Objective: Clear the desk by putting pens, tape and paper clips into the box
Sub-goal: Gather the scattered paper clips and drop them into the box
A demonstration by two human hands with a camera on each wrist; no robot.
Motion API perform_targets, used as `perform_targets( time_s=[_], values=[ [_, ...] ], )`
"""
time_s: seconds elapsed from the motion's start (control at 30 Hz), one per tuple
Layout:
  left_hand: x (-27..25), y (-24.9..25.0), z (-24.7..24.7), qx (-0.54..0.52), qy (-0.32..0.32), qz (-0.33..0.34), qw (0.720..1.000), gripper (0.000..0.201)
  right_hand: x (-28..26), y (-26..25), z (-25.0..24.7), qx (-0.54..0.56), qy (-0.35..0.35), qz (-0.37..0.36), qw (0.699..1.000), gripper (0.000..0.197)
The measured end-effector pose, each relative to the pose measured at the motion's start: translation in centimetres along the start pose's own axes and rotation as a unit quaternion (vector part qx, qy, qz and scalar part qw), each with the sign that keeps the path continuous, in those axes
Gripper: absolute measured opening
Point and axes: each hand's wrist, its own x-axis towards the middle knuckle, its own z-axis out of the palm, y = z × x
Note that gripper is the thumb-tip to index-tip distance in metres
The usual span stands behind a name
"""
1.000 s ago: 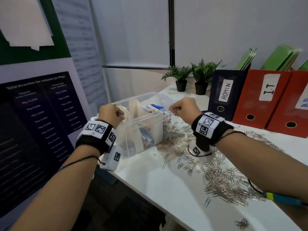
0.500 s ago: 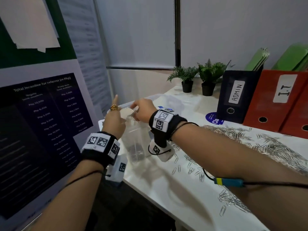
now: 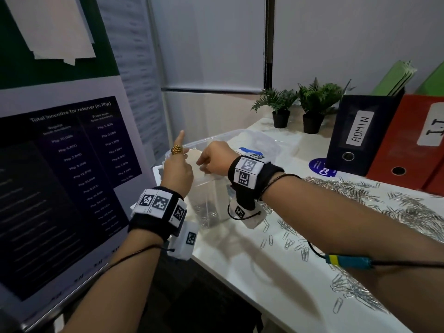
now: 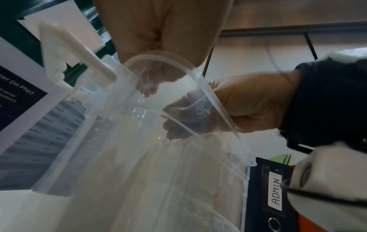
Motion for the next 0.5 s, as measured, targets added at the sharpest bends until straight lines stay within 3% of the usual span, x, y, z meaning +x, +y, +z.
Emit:
perform_targets(
  time_s=[0.17, 0.3, 0.5],
  values=[
    [0.0, -0.1, -0.1, 0.031, -0.016, 0.001, 0.999, 0.086, -0.1, -0.2, 0.4, 0.016, 0.038, -0.003, 0.999, 0.025],
    [-0.2, 0.3, -0.1, 0.042, -0.017, 0.013, 0.999, 0.077, -1.0, 0.2, -0.1, 0.049, 0.024, -0.05, 0.997, 0.027],
    [-2.8, 4.0, 0.4, 0.112, 0.033, 0.158, 0.98, 0.064, -4.9, 5.4, -3.6, 0.079, 0.163, -0.068, 0.981, 0.023]
  ],
)
